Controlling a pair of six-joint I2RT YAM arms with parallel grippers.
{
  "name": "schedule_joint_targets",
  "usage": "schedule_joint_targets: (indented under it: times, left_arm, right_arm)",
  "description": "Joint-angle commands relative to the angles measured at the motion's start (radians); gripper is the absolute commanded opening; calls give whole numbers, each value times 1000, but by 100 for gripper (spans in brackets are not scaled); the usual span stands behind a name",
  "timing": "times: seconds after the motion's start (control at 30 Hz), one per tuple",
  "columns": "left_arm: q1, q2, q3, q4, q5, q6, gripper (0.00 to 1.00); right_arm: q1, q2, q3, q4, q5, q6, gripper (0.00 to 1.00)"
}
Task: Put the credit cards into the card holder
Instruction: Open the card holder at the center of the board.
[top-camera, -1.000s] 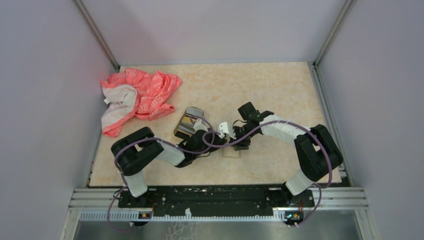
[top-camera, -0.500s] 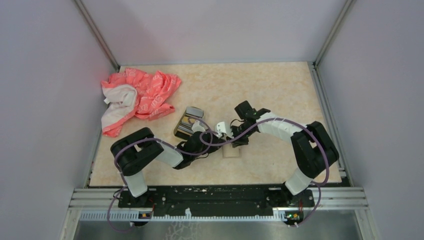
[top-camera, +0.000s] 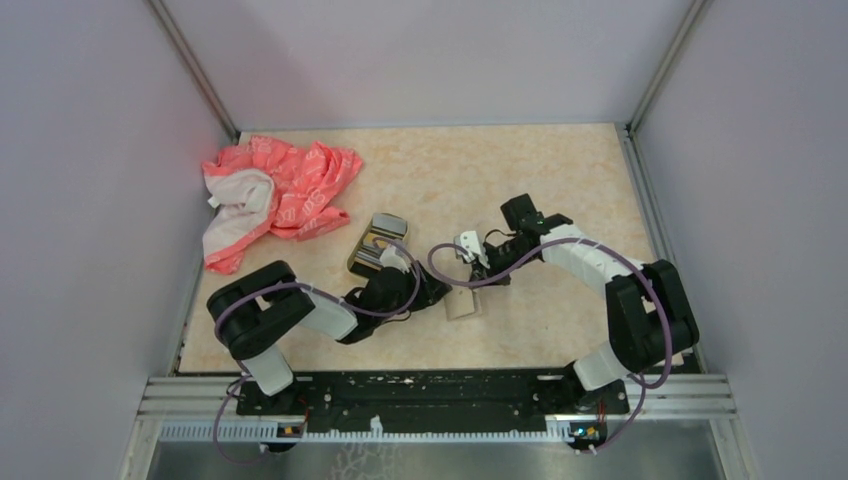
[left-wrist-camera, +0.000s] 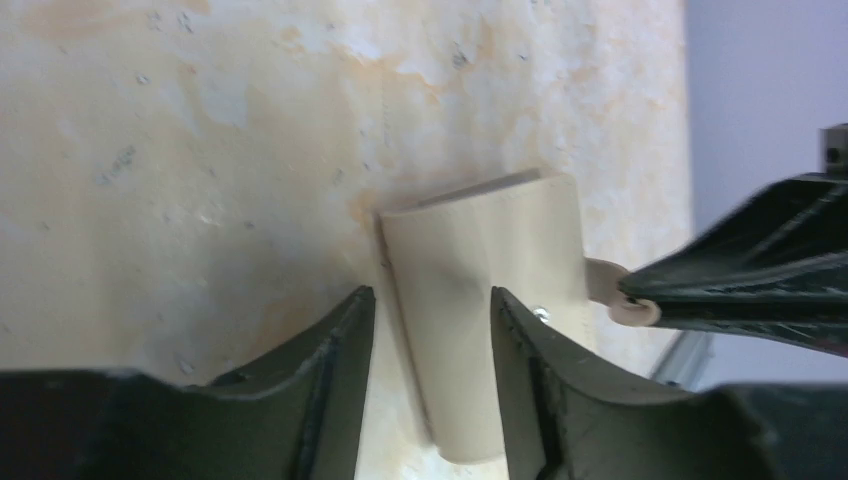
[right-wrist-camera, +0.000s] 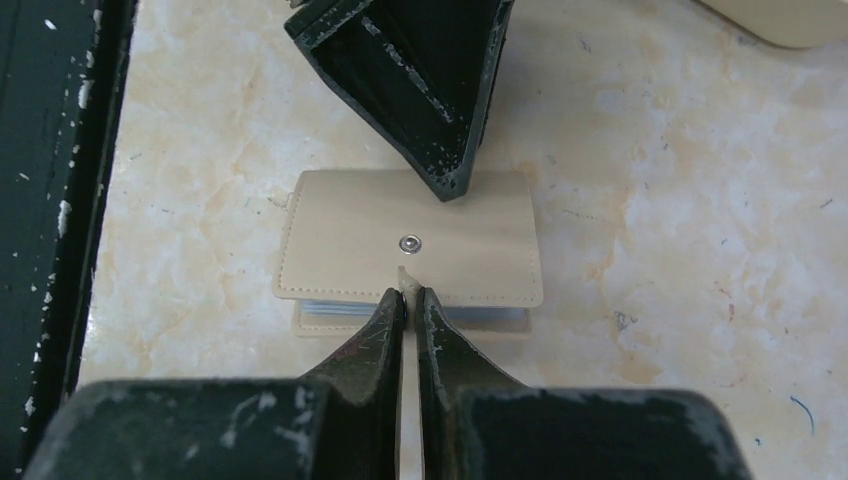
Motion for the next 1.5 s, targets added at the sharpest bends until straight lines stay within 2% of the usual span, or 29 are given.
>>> schedule_joint_targets:
  times: [0.0,0.03,0.13,0.33,0.5,0.87,0.97,1.13,1.2,1.33,1.47]
  left_arm:
    - [-6,-57,-77,84,63,90,61]
    - [-5,-68,-95,119,72,98,69]
    - [-6,-92,-134,183,104,124,84]
    - [-6,-105,-179,282,163,133,99]
    - [-5,-108,-230,394,180,141,99]
    - [-6,-168,-293,440,162,142,99]
    - [-6,-207,-277,370,159,159,99]
    - [-6,-277,-238,159,128,179,98]
    - [-7,-310,-234,88,92,178,94]
    - [-7,-393,-243,-20,33,188,77]
    - [-7,-477,-237,-104,14,211,69]
  right_arm:
    - [-12,-30,16,-3,-134,-35,0]
    - [-18,-36,16,-3,-148,-33,0]
    - [-44,-56,18,-18,-214,-43,0]
    - [-55,-61,22,-31,-254,-46,0]
    - [-62,-57,26,-31,-254,-39,0]
    - [-81,-67,31,-47,-278,-47,0]
    - [-88,-70,31,-50,-290,-50,0]
    - [-102,-76,34,-58,-313,-56,0]
    - [-105,-77,32,-57,-313,-56,0]
    - [-107,-74,32,-57,-310,-58,0]
    - [-107,-72,32,-58,-309,-56,0]
